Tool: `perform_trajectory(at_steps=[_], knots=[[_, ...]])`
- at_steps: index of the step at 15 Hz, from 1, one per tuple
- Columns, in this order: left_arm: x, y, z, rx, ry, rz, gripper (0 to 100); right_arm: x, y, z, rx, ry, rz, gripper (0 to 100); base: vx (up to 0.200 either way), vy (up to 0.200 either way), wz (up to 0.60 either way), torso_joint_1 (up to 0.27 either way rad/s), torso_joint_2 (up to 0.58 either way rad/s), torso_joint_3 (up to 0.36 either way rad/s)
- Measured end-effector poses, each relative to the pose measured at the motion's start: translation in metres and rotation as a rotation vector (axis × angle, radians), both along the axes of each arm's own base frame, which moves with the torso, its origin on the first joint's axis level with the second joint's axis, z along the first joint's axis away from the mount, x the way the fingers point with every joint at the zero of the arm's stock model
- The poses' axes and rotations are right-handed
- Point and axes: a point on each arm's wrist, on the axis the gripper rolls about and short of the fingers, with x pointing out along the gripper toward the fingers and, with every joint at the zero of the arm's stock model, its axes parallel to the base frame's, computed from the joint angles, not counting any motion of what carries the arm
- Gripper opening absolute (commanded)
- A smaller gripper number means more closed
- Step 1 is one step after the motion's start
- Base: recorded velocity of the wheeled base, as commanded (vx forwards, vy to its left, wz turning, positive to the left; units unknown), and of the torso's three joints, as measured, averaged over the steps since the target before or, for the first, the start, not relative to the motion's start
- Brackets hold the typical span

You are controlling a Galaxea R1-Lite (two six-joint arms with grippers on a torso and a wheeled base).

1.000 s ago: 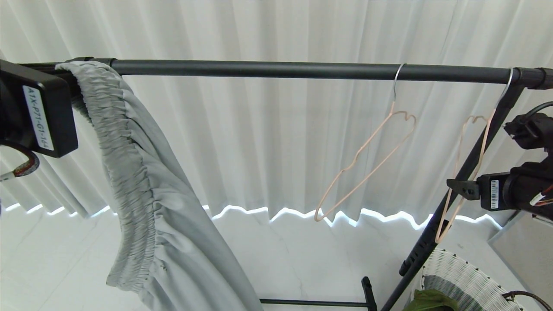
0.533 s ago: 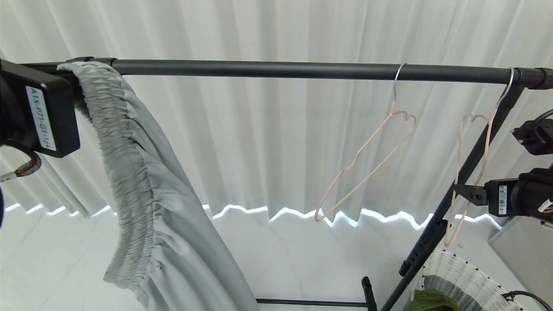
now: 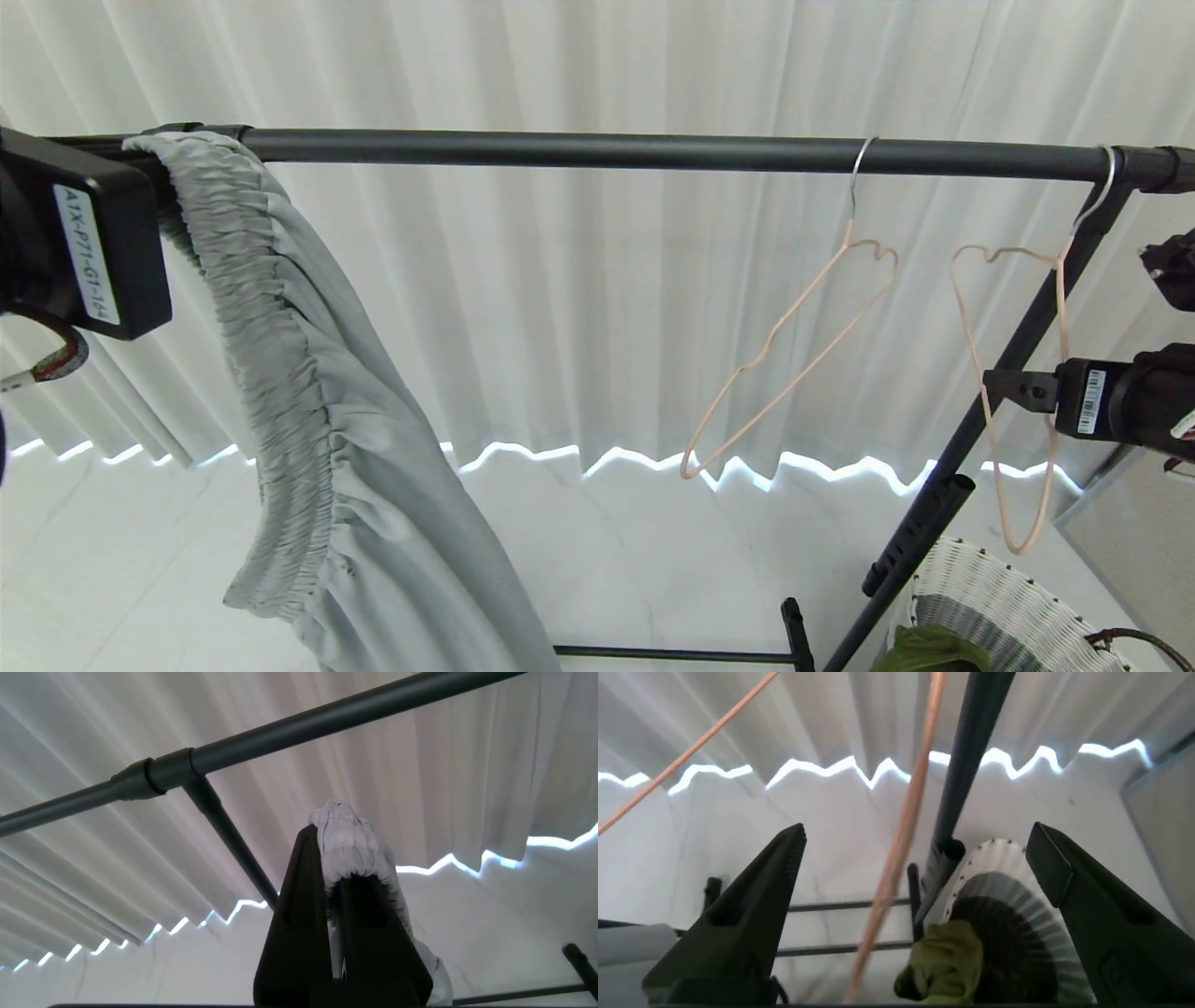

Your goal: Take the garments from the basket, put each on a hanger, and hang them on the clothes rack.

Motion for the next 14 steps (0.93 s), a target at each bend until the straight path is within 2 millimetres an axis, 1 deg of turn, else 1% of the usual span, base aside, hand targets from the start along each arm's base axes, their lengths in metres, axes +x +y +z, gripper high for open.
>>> perform_trajectory(at_steps=[4, 8, 14], knots=[[0.000, 0.000, 0.000, 0.001, 0.001, 0.000, 0, 0.011, 0.004, -0.004, 0.013, 0.058, -0.017, 100, 0.000, 0.000, 0.00, 0.000, 0.00, 0.000], [0.000, 0.000, 0.000, 0.001, 0.001, 0.000, 0, 0.023, 0.000, -0.007, 0.016, 0.078, -0.056, 100, 0.000, 0.000, 0.00, 0.000, 0.00, 0.000], [0.002, -0.002, -0.001, 0.004, 0.004, -0.001, 0, 0.027, -0.003, -0.010, 0.036, 0.097, -0.083, 100, 0.000, 0.000, 0.00, 0.000, 0.00, 0.000]])
